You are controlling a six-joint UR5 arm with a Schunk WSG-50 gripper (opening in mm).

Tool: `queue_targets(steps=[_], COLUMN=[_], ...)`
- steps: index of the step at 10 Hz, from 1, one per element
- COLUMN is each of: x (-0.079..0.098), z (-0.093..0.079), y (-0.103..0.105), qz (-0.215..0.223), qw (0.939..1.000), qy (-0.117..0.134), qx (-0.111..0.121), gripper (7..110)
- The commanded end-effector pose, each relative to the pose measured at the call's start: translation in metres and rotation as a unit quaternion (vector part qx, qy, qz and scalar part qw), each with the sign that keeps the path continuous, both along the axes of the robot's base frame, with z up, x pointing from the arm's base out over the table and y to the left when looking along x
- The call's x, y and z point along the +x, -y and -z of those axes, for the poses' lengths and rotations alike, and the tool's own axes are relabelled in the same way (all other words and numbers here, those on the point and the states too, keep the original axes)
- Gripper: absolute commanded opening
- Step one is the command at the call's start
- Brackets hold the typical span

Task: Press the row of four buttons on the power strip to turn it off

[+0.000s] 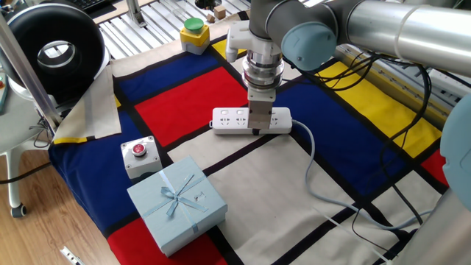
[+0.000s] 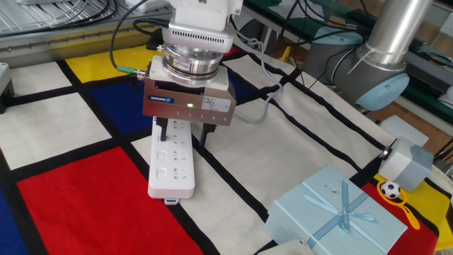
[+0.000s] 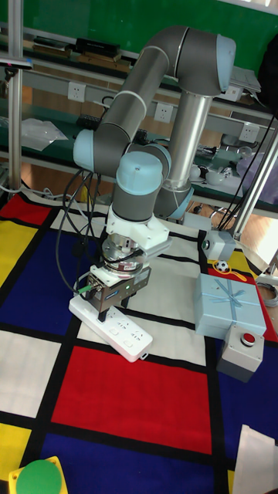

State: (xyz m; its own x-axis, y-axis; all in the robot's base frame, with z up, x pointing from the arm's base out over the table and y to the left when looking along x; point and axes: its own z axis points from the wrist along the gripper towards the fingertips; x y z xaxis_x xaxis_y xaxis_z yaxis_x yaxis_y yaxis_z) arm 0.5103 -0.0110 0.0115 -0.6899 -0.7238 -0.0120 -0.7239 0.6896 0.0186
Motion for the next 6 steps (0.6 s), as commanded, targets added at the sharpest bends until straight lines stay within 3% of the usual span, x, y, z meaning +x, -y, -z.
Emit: queue_targets(steps=[1, 6], x=[0.0007, -0.0006], z=[-0.0023, -0.0114], y=[-0.0026, 0.0006], qz=[0.004, 0.0], qw=[1.0, 1.0], qy=[0.001, -0.001], qx=[0.007, 0.006], gripper=[66, 66])
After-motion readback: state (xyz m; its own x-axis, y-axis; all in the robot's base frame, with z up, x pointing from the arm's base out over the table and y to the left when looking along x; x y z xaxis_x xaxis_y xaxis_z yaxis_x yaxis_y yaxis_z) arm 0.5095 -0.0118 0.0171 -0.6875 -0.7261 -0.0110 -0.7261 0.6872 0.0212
